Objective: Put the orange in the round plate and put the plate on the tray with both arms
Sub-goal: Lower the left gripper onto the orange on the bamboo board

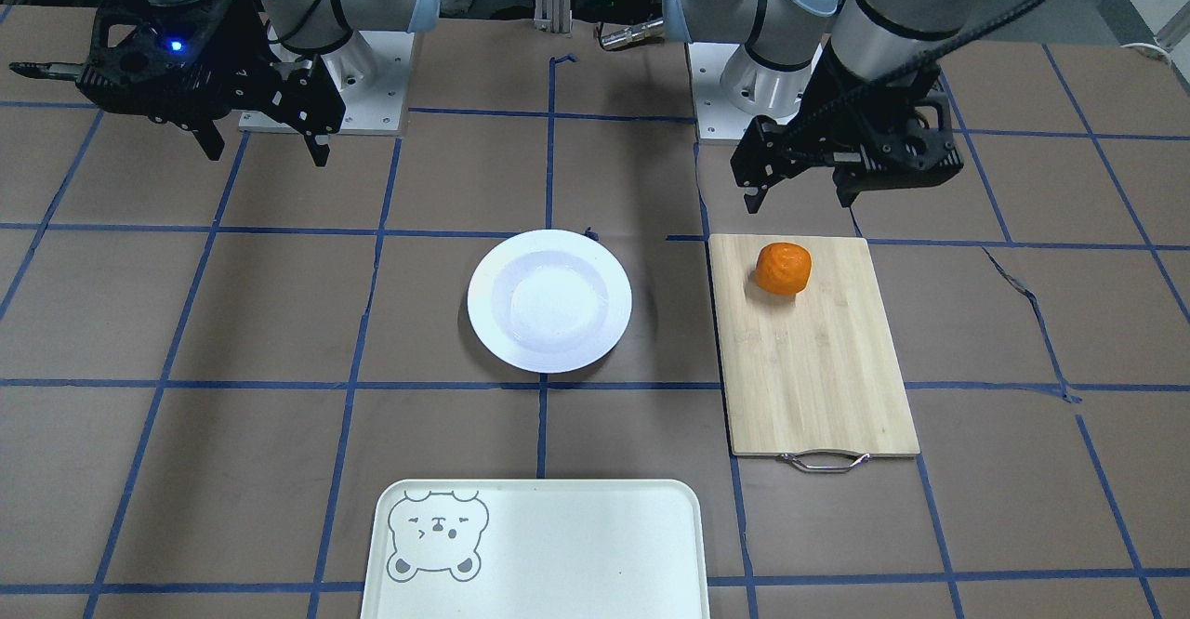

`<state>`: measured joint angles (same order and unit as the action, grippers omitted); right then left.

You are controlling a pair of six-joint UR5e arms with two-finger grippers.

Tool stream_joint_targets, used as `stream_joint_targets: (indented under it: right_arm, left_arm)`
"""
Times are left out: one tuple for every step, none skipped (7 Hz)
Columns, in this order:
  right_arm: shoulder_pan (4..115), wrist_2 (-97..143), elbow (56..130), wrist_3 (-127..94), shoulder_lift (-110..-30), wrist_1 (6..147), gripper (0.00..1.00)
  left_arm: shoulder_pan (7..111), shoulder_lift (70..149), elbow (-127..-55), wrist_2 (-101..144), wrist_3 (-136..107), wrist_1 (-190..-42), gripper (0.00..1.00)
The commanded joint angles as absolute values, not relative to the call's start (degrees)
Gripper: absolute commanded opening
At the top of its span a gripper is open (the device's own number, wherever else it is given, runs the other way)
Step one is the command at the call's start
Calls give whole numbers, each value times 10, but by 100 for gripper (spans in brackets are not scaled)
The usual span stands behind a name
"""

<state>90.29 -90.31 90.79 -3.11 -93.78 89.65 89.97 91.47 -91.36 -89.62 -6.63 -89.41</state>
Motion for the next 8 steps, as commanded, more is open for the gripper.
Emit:
stream_joint_targets:
  right_arm:
    - [903, -904, 908, -30, -938, 896, 100]
    - [903, -905, 908, -30, -938, 896, 100]
    - [903, -905, 908, -30, -938, 896, 100]
    - [903, -906, 909, -29, -938, 896, 100]
    - [903, -905, 909, -29, -938, 896, 100]
    - [903, -905, 908, -29, -938, 896, 100]
    - [903, -905, 908, -29, -938, 896, 100]
    - [903, -905, 908, -29, -938, 896, 100]
  left_arm:
    - [895, 946, -986, -958, -64, -862, 100]
    - [889, 968, -1020, -968, -57, -824, 100]
    - [888, 996, -1038, -983, -38, -802, 100]
    - [883, 1015, -1049, -987, -23, -801, 100]
    - [867, 1025, -1073, -1000, 10, -782, 100]
    - [844, 1028, -1103, -1000, 41, -759, 100]
    - [839, 1030, -1127, -998, 49, -755, 100]
    - [838, 1032, -1134, -997, 68, -756, 100]
